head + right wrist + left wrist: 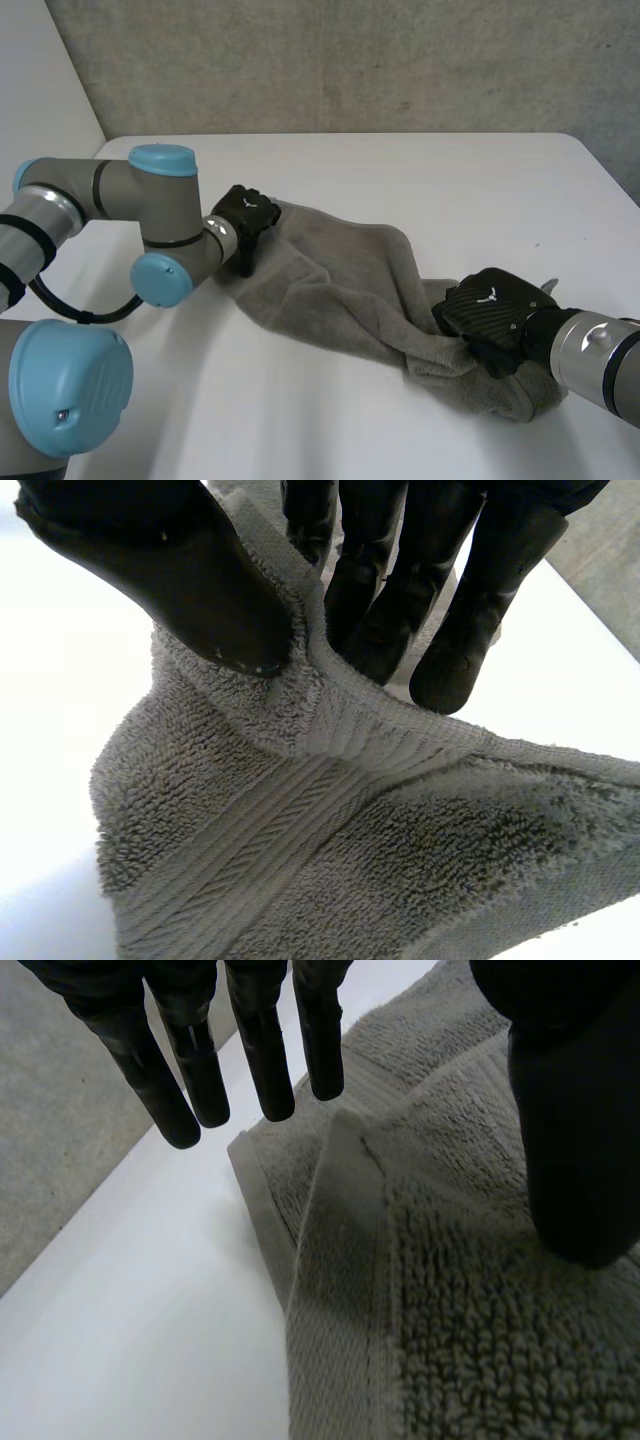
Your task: Fold the towel.
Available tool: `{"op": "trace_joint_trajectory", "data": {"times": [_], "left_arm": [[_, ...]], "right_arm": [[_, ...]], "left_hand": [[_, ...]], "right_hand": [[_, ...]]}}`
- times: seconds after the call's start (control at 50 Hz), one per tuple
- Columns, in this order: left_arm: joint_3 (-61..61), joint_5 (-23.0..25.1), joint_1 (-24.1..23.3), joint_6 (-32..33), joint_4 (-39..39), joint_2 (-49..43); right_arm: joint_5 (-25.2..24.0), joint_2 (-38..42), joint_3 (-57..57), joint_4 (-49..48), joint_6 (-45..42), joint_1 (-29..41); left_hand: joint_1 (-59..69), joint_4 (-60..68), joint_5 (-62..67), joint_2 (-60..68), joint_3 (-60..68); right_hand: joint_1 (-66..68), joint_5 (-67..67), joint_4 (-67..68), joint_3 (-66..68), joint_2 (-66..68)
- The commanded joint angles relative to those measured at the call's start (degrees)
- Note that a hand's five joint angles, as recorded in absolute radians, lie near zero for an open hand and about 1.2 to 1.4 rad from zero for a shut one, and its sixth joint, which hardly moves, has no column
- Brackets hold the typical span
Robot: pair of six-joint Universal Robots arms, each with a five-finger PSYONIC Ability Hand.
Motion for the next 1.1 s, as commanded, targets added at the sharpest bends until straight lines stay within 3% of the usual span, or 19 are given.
{"op": "trace_joint_trajectory", "data": {"times": [0.02,0.1,0.14,0.18,0.32,0.54,0.76,0.88,0.92,0.96,1.02,1.04,1.06,1.08,1.1], "left_arm": [[-0.45,0.37,0.40,-0.01,-6.10,0.41],[-0.54,0.28,0.49,-0.10,-9.81,1.03],[-0.62,-0.42,0.93,-0.62,-12.43,2.51],[-1.23,-0.51,1.45,-0.97,-13.14,4.00],[-13.98,-1.12,4.36,-2.38,-12.01,14.39],[-52.34,0.54,10.59,-3.53,5.90,39.15],[-75.67,5.47,17.01,-5.01,21.37,55.51],[-72.17,5.12,16.75,-10.03,27.90,56.49],[-63.25,4.07,16.14,-15.80,31.31,55.35],[-57.02,2.50,15.70,-18.96,32.54,53.43],[-39.22,-3.72,13.51,-24.51,32.82,47.03],[-29.99,-7.15,11.67,-26.62,32.82,44.04],[-29.89,-7.19,11.65,-26.64,32.82,44.01],[-21.45,-10.06,9.83,-28.30,33.08,41.57],[-21.37,-10.09,9.81,-28.31,33.08,41.55]], "right_arm": [[0.10,0.04,-0.13,-0.95,-0.07,-0.16],[0.10,0.04,-0.31,-1.03,-0.07,-0.25],[0.10,0.04,-0.40,-1.03,0.02,-0.25],[0.10,0.04,-0.57,-1.12,0.20,-0.25],[0.18,-0.23,-0.84,-1.38,0.37,-0.16],[-0.08,-1.19,-5.40,-0.95,6.96,-0.16],[0.18,-1.46,-11.03,0.90,11.10,0.80],[-0.61,5.28,-21.28,3.54,8.21,0.63],[0.10,7.51,-25.97,1.95,7.05,0.98],[2.45,9.95,-38.04,-4.25,6.88,1.33],[4.58,10.67,-44.08,-9.82,7.32,2.03],[6.93,11.11,-48.60,-17.04,8.19,3.16],[9.21,11.20,-51.00,-25.30,9.68,4.48],[9.24,11.20,-51.02,-25.38,9.69,4.49],[11.15,10.94,-51.02,-33.21,11.08,5.36]], "left_hand": [[12.85,12.80,12.99,12.85,13.23],[26.86,26.81,27.00,26.86,27.24],[45.27,45.22,45.41,45.27,45.65],[50.84,50.78,50.97,50.83,51.22],[50.89,50.84,51.03,50.89,51.27],[50.89,50.84,51.03,50.89,51.27],[50.89,50.84,51.03,50.89,51.27],[50.89,50.84,51.03,50.89,51.27],[50.89,50.84,51.03,50.89,51.27],[50.89,50.84,51.03,50.89,51.27],[50.89,50.84,51.03,50.89,51.27],[50.89,50.84,51.03,50.89,51.27],[50.89,50.84,51.03,50.89,51.27],[50.89,50.84,51.03,50.89,51.27],[50.89,50.84,51.03,50.89,51.27]], "right_hand": [[4.10,2.83,3.06,3.25,3.54],[4.10,2.83,3.06,3.25,3.54],[4.10,2.83,3.06,3.25,3.54],[4.10,2.83,3.06,3.25,3.54],[4.10,2.83,3.06,3.25,3.54],[4.10,2.83,3.06,3.25,3.54],[4.10,2.83,3.06,3.25,3.54],[4.10,2.83,3.06,3.25,3.54],[4.10,2.83,3.06,3.25,3.54],[4.10,2.83,3.06,3.25,3.54],[4.10,2.83,3.06,3.25,3.54],[4.10,2.83,3.06,3.25,3.54],[4.10,2.83,3.06,3.25,3.54],[4.10,2.83,3.06,3.25,3.54],[4.10,2.83,3.06,3.25,3.54]]}}
